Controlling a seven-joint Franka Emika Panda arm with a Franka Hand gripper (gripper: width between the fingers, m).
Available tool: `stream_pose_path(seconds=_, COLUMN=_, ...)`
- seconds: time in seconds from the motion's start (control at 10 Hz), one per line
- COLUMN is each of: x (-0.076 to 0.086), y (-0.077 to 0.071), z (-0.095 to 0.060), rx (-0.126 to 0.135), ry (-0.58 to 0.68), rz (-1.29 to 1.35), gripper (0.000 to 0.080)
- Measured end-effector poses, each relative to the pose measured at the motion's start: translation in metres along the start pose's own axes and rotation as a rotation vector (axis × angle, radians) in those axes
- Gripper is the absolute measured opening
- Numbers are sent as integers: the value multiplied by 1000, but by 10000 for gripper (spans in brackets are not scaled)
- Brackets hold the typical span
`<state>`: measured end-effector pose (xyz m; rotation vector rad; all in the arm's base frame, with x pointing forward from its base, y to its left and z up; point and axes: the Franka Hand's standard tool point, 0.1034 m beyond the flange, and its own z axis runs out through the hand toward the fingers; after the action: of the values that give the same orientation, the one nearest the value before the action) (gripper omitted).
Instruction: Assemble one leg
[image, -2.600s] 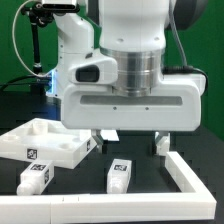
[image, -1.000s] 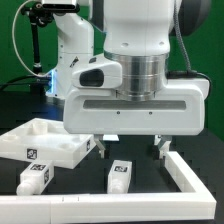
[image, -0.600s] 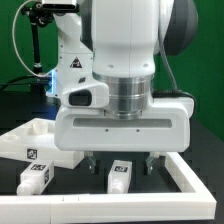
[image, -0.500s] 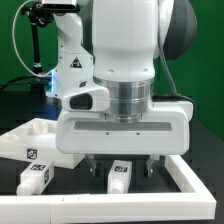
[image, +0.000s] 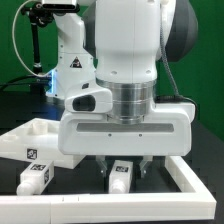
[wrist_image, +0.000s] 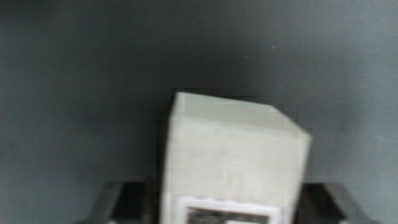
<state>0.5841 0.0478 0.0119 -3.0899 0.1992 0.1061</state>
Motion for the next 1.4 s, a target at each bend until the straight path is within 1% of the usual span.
stream_pose_path(seconds=0.2, x=0, y=0, z=-1, rx=0, ry=0, rz=0, gripper=284)
stream_pose_path(seconds=0.3, x=-4, y=-1, z=-9, rx=1, ry=-4, rz=-1, gripper=284)
stream_pose_path(seconds=0.4, x=-15, y=0, z=-25, rx=0, ry=5, rz=-20, gripper=284)
stream_pose_path(seconds=0.6, x=-57, y=1, z=-72, rx=5, ry=28, rz=-19, gripper=284)
stream_pose_path(seconds=0.7, x=-67, y=3, z=-78, rx=5, ry=28, rz=-14, gripper=284)
stream_pose_path(seconds=0.8, x=-65, y=3, z=-72, rx=3, ry=22, rz=-15, gripper=284)
stream_pose_path(seconds=0.9, x=-64, y=2, z=-70, rx=3, ry=20, rz=-15, gripper=284)
stream_pose_path(seconds=1.1, x=-64, y=2, z=-70, rx=3, ry=20, rz=-15, gripper=284)
stream_pose_path(seconds=1.2, x=-67, y=0, z=-71, rx=3, ry=22, rz=-16, gripper=284)
stream_pose_path(seconds=1.3, x=-87, y=-9, z=-76, rx=5, ry=36, rz=-23, gripper=284)
stream_pose_path(seconds=1.4, x=-116, y=-18, z=-81, rx=5, ry=58, rz=-12, gripper=284)
